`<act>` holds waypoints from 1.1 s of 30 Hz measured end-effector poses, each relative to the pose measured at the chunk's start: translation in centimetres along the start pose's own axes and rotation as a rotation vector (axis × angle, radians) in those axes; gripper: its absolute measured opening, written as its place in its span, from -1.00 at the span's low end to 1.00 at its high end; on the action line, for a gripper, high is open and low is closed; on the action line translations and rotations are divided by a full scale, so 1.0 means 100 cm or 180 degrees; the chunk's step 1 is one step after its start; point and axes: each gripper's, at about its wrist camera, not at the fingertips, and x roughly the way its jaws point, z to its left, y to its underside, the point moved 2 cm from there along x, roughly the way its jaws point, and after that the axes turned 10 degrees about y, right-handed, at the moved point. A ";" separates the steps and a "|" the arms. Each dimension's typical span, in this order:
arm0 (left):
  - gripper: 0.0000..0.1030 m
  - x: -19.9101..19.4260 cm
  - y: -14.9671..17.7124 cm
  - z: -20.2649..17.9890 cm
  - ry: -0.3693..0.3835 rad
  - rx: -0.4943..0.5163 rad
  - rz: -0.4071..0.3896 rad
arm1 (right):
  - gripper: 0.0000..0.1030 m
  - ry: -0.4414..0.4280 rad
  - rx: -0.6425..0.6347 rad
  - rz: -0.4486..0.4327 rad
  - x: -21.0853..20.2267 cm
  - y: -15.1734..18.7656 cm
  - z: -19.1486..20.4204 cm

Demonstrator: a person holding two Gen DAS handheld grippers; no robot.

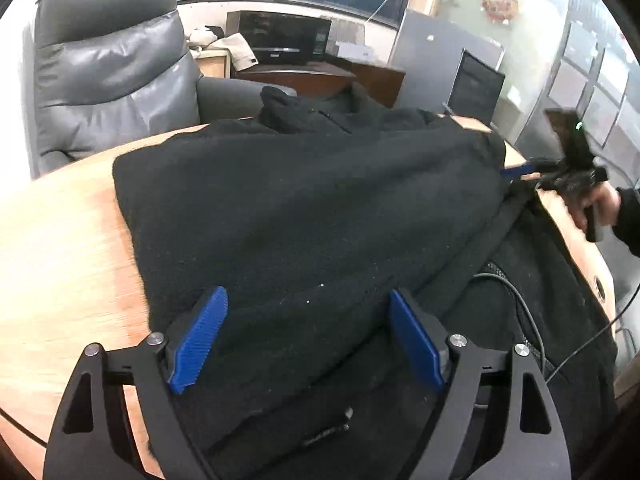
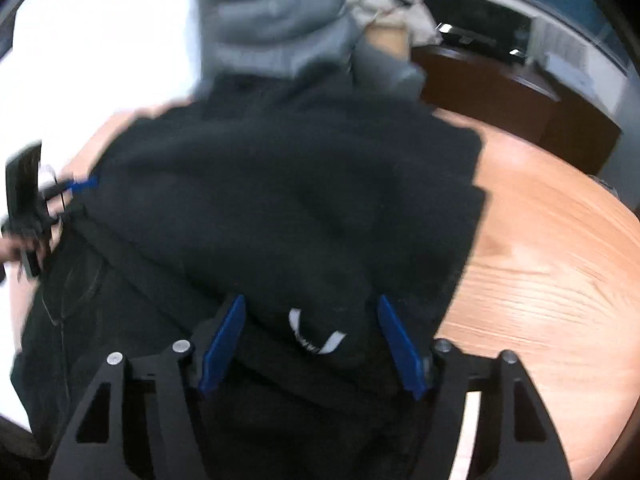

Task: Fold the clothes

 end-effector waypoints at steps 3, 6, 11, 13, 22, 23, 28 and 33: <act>0.62 -0.048 -0.002 -0.019 0.0041 -0.0187 -0.0143 | 0.45 0.0053 0.0187 -0.0253 -0.035 0.001 -0.008; 0.65 -0.114 0.013 -0.035 -0.0066 -0.0356 -0.0119 | 0.47 0.0104 0.0280 -0.0232 -0.097 0.035 -0.024; 0.97 -0.234 0.067 -0.039 -0.0547 -0.0823 0.0105 | 0.47 0.0575 0.0450 0.0044 -0.195 0.115 -0.063; 0.97 -0.265 0.093 -0.036 -0.0714 -0.0985 0.0271 | 0.54 0.0795 0.0469 0.0108 -0.224 0.149 -0.076; 0.96 -0.235 0.168 -0.049 -0.0062 -0.1508 0.0840 | 0.54 0.0425 0.0955 0.0755 -0.249 0.269 -0.074; 0.96 -0.218 0.173 -0.054 0.0096 -0.1555 0.0913 | 0.54 0.0246 0.0950 0.0751 -0.242 0.269 -0.063; 0.89 -0.139 0.195 -0.069 0.0620 -0.1816 0.1242 | 0.54 -0.0607 0.0935 0.0855 -0.194 0.271 -0.016; 0.89 -0.111 0.200 -0.075 0.0697 -0.2000 0.1317 | 0.54 -0.1091 0.0853 0.0971 -0.156 0.279 0.005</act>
